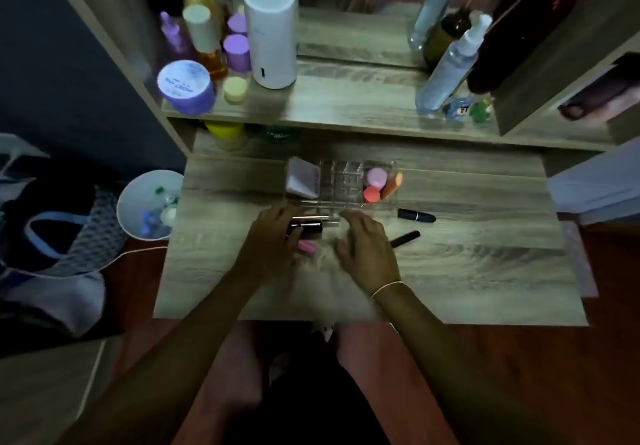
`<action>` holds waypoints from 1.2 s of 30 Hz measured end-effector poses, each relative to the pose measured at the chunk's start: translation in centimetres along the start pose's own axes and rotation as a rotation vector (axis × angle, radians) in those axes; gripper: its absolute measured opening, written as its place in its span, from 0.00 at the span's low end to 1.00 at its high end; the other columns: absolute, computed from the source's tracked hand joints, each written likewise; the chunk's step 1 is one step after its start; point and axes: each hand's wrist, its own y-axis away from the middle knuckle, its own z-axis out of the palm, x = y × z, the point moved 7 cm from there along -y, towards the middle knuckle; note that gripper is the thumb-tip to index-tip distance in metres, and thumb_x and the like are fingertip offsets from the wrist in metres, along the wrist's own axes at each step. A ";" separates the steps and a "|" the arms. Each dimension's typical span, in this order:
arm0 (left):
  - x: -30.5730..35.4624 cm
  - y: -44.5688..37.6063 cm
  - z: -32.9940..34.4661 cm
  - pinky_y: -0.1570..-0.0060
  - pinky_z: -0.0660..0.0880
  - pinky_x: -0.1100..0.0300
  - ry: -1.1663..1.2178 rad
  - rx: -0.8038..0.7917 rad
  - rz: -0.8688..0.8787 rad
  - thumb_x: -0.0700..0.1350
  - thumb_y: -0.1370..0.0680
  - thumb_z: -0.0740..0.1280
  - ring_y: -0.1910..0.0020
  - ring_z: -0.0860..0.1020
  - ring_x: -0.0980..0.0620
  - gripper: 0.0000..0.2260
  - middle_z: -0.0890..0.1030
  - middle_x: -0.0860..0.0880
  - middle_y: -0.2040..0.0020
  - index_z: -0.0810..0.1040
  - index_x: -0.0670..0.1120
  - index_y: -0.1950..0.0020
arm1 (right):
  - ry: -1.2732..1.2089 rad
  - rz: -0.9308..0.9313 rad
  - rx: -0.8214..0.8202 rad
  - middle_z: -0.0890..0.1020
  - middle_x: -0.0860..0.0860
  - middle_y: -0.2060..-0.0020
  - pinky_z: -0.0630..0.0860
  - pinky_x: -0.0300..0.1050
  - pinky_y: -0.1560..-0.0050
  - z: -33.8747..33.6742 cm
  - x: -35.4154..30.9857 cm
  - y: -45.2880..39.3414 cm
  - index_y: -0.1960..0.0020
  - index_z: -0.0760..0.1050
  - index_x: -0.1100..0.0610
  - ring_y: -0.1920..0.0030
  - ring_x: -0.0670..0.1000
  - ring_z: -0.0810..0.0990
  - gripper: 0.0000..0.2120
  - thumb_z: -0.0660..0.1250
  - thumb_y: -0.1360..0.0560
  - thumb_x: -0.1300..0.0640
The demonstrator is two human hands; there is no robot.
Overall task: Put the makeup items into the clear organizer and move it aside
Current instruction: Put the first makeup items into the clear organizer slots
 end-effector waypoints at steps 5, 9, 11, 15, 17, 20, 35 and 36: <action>0.3 -1.0 0.5 0.43 0.72 0.49 -0.047 0.019 -0.052 0.44 0.23 0.65 0.42 0.72 0.43 0.15 0.76 0.42 0.40 0.74 0.45 0.37 | 0.017 -0.053 -0.059 0.73 0.58 0.34 0.70 0.53 0.35 1.2 0.1 -1.9 0.32 0.68 0.58 0.35 0.59 0.70 0.20 0.63 0.24 0.59; 1.0 -0.6 1.0 0.45 0.71 0.48 -0.144 0.045 -0.020 0.42 0.25 0.67 0.44 0.73 0.43 0.15 0.77 0.43 0.40 0.75 0.47 0.38 | 0.013 -0.112 -0.116 0.72 0.59 0.32 0.69 0.54 0.35 2.1 0.1 -2.9 0.31 0.68 0.58 0.33 0.60 0.69 0.23 0.64 0.26 0.62; 1.1 -0.6 1.5 0.46 0.70 0.49 -0.184 0.026 -0.023 0.43 0.25 0.67 0.44 0.73 0.43 0.15 0.77 0.44 0.40 0.75 0.48 0.39 | 0.037 -0.141 -0.140 0.72 0.59 0.32 0.72 0.53 0.38 2.7 0.2 -3.3 0.31 0.67 0.58 0.35 0.60 0.71 0.24 0.67 0.27 0.60; 0.7 -0.9 1.7 0.48 0.70 0.48 -0.242 -0.006 -0.055 0.45 0.25 0.67 0.46 0.74 0.41 0.13 0.78 0.44 0.42 0.76 0.49 0.40 | 0.102 -0.135 -0.164 0.73 0.57 0.34 0.73 0.52 0.42 3.4 0.6 -3.7 0.33 0.68 0.57 0.36 0.59 0.71 0.21 0.65 0.25 0.59; 0.7 -1.2 1.7 0.48 0.69 0.49 -0.247 -0.009 -0.039 0.46 0.25 0.67 0.45 0.73 0.42 0.12 0.78 0.45 0.43 0.77 0.50 0.42 | 0.151 -0.134 -0.147 0.75 0.58 0.37 0.73 0.51 0.45 3.4 0.9 -3.9 0.35 0.70 0.58 0.39 0.59 0.73 0.18 0.63 0.25 0.60; 0.6 -1.9 2.0 0.43 0.66 0.49 -0.273 -0.071 -0.017 0.47 0.24 0.65 0.41 0.71 0.43 0.12 0.77 0.46 0.39 0.76 0.50 0.40 | 0.182 -0.083 -0.131 0.75 0.59 0.40 0.74 0.51 0.47 2.9 1.3 -4.0 0.35 0.70 0.60 0.40 0.59 0.73 0.17 0.62 0.24 0.61; 3.1 -3.5 -2.7 0.52 0.69 0.60 0.164 0.156 0.008 0.41 0.24 0.67 0.49 0.78 0.46 0.10 0.81 0.42 0.48 0.77 0.42 0.43 | -0.323 0.280 0.083 0.81 0.48 0.62 0.75 0.40 0.59 -3.6 3.3 -2.3 0.55 0.75 0.54 0.62 0.46 0.79 0.06 0.71 0.29 0.59; 3.3 -4.4 -3.1 0.53 0.69 0.64 0.211 0.186 -0.015 0.41 0.24 0.67 0.49 0.78 0.48 0.10 0.81 0.42 0.47 0.76 0.42 0.43 | -0.347 0.301 0.098 0.81 0.47 0.61 0.74 0.36 0.58 -3.6 3.1 -3.1 0.52 0.76 0.55 0.62 0.45 0.79 0.07 0.71 0.29 0.59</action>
